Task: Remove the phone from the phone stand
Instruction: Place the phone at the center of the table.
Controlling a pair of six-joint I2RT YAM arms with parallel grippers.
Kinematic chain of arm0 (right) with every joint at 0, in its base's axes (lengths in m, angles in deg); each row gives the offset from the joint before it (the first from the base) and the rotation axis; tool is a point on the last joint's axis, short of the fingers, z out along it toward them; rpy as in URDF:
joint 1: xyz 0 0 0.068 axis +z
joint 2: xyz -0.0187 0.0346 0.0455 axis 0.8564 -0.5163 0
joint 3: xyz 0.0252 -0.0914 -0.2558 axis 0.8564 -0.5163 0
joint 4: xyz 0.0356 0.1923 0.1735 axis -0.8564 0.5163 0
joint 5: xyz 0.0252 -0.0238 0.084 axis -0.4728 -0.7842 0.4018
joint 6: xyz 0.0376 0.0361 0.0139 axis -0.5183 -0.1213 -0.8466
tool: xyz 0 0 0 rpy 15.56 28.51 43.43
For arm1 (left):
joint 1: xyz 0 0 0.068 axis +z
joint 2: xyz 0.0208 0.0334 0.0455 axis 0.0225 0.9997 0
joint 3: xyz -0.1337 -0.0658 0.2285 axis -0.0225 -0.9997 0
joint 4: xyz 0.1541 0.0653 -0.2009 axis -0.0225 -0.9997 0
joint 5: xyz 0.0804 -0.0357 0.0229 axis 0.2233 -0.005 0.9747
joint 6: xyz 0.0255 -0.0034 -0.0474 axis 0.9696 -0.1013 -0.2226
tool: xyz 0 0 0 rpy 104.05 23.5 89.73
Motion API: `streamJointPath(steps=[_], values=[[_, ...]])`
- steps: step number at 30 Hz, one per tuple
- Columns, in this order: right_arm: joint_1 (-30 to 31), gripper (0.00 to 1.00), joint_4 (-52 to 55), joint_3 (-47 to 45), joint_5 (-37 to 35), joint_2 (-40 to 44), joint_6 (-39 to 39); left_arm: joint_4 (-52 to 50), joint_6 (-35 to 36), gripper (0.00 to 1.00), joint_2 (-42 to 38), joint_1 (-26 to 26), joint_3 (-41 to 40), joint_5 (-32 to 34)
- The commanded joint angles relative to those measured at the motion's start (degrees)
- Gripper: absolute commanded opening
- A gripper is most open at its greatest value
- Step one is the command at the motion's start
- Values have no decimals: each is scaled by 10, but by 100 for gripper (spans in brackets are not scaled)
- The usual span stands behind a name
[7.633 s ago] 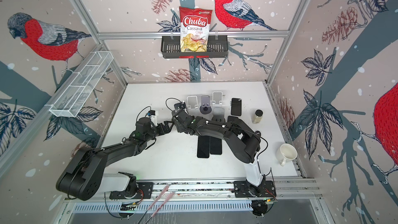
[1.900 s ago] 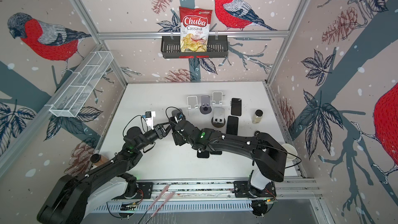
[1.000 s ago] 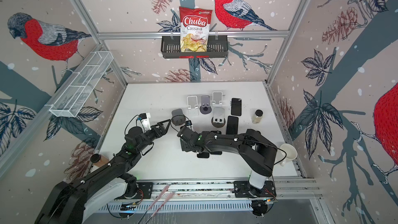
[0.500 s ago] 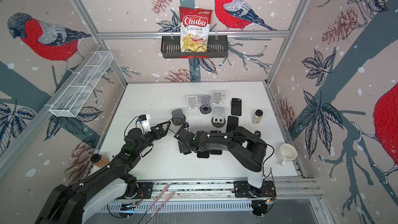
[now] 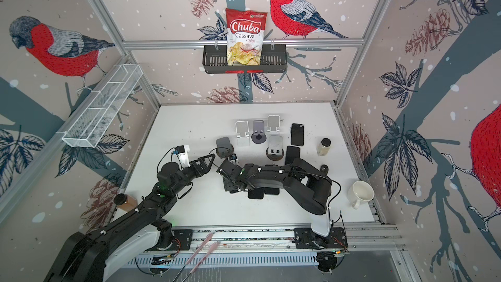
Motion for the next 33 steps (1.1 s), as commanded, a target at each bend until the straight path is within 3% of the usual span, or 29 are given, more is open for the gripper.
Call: streamJointPath(steps=[1, 15, 33], values=[[1, 65, 67, 4, 30, -10, -23, 20, 0, 96, 0, 2, -1, -4], [3, 67, 105, 28, 3, -19, -6, 48, -12, 96, 6, 1, -18, -11], [-2, 72, 178, 99, 44, -58, 36, 57, -24, 96, 3, 2, -31, -15]])
